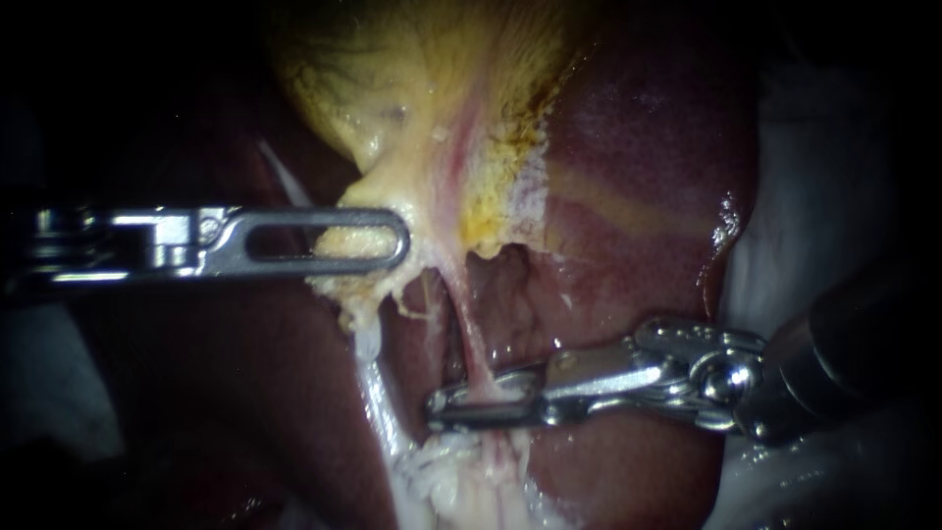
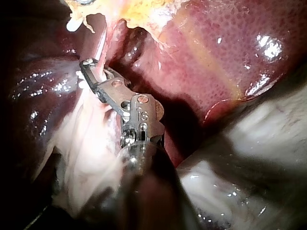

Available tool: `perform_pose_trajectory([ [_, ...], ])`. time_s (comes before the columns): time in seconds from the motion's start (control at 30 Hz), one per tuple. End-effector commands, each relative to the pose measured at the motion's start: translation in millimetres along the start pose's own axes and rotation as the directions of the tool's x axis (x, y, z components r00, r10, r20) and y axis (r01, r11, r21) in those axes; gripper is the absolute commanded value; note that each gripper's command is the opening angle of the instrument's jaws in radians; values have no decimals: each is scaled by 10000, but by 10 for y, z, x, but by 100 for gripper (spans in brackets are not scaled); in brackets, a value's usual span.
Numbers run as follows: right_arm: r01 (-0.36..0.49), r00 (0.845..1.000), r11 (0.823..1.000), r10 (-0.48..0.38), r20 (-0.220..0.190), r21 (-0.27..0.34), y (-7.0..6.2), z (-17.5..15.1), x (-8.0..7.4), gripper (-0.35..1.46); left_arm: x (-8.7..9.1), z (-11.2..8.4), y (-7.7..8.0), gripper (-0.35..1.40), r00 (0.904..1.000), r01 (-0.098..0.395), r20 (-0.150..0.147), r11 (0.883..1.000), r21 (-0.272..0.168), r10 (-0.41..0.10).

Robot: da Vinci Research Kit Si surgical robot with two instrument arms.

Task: Going back second clip right tube

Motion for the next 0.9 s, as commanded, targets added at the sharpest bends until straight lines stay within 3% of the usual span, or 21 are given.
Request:
perform_pose_trajectory([
  [0.03,0,10000,10000,0,3,10,0,1,0,-35,0,0,0,-35,10000,0,2,10000,0,0],
  [0.33,122,9999,9999,-121,-49,31,-1,4,1,-29,0,0,0,-35,10000,1,4,10000,-1,-1],
  [0.37,1130,9936,9936,-1130,-70,46,-1,4,1,-6,0,0,0,-35,10000,1,4,10000,-1,-1],
  [0.43,3091,9509,9510,-3092,-131,-99,-2,4,1,34,0,0,0,-35,10000,1,4,10000,-1,-1],
  [0.57,3470,9374,9371,-3478,-169,-381,-2,4,1,48,1,0,0,-35,10000,1,4,10000,-2,-1],
  [0.73,3844,9223,9212,-3860,-173,-610,-1,3,1,49,1,0,0,-35,10000,1,5,10000,-2,-1],
  [0.9,4484,8930,8917,-4499,-107,-619,-1,-4,0,49,1,0,0,-35,10000,0,2,10000,0,0],
])
